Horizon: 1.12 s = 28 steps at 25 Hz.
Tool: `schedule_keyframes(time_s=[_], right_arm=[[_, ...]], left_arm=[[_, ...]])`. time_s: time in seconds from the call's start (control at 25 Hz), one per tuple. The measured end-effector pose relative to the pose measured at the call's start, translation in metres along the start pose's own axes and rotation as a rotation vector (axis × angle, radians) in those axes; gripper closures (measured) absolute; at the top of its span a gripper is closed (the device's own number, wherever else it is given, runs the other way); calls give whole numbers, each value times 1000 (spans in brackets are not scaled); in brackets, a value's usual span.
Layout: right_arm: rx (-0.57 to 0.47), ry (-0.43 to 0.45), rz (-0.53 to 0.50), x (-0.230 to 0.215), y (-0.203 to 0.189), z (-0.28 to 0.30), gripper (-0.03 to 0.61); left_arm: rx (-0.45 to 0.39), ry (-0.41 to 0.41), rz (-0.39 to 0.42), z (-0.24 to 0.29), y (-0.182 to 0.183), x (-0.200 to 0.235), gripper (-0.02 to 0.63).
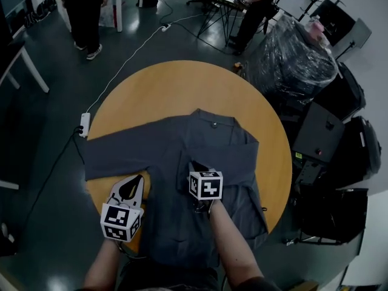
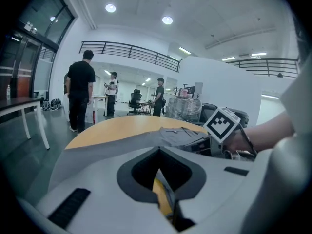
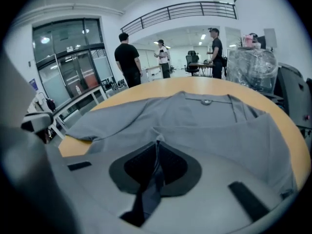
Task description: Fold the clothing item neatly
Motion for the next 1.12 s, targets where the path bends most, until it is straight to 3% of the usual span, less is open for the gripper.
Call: schedule_keyframes(time_s=[0.16,0.28,0.44,0.84,0.96,1.12], right_arm=[[-74,105,-57,38,19,1,563],[-70,198,-104,68,20,7,563],[-70,251,-132,88,14,3,528],[-280,178,-76,74,26,-83,514],[-349,184,-61,67,29,-120,581],[-438,202,-63,58,25,-175,588]], left_arm=[[9,0,-19,0,-4,3,606],[13,4,-30,-2,-7,4,606],[17,7,-28,-4,-9,7,606],[-34,18,11,-23,9,-5,606],[-67,32,11,-38,16,-22,606],[-110,29,50,-62,27,-63,606]])
Point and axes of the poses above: the fingertips, and each gripper's own axes: z forward along the fingers, x to its left, y out of its top, the point moved 2 cm from there along -z, backward along the fingers, and after that the axes turned 4 degrees about -x, right-handed, at the moved point
